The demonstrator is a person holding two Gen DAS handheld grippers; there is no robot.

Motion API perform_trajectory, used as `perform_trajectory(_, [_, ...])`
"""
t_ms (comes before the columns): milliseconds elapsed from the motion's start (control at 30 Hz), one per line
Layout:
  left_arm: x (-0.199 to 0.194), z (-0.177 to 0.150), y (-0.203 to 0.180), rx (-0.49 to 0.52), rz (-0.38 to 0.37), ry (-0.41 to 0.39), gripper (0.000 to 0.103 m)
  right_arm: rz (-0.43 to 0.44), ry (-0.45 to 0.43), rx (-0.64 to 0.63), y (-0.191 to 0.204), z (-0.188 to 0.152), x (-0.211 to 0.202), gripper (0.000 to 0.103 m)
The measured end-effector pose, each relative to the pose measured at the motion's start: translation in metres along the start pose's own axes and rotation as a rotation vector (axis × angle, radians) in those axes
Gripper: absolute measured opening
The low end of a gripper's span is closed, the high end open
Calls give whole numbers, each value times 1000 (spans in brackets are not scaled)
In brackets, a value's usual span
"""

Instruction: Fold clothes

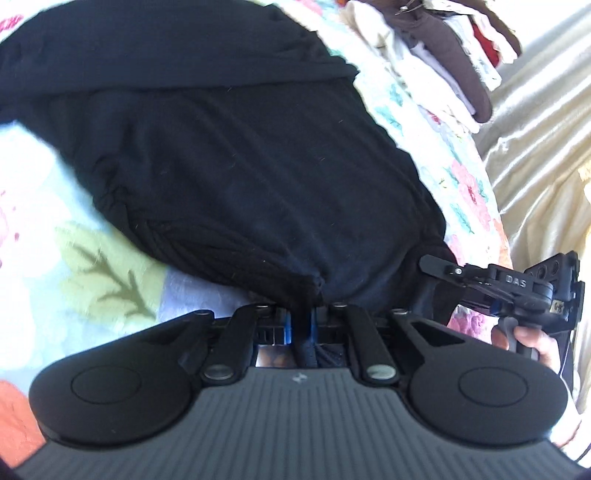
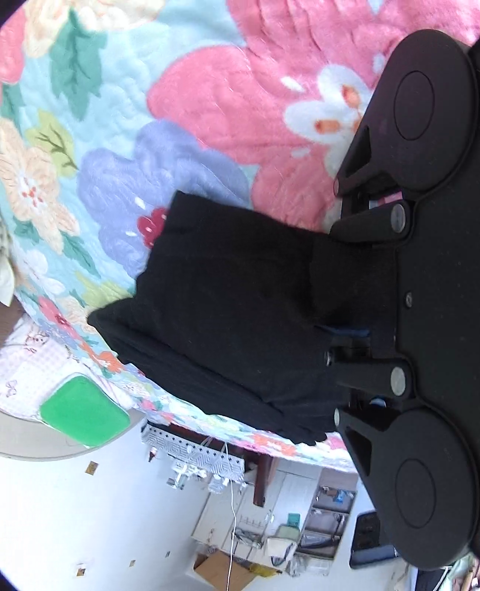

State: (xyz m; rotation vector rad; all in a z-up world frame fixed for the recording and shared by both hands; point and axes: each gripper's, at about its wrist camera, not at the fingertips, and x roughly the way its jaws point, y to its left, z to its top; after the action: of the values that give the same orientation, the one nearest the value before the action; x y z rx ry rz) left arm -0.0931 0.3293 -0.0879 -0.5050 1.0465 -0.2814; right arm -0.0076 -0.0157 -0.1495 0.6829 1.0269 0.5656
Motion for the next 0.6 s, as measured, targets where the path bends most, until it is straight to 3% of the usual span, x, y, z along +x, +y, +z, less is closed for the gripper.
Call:
perform_trajectory(33, [1, 5, -2, 15, 4, -13, 7, -28, 0, -40, 5, 6, 1, 6])
perform_trajectory(233, [-33, 42, -6, 76, 32, -224, 7, 5, -41, -247, 68, 85, 23, 5])
perform_trajectory(367, [-51, 76, 13, 11, 27, -306, 7, -9, -12, -422, 140, 140, 58, 5])
perform_trajectory(500, [-62, 111, 44, -44, 88, -367, 7, -27, 37, -570, 208, 183, 105, 5])
perform_trajectory(600, [-70, 135, 75, -125, 121, -388, 7, -41, 83, -603, 238, 203, 145, 5])
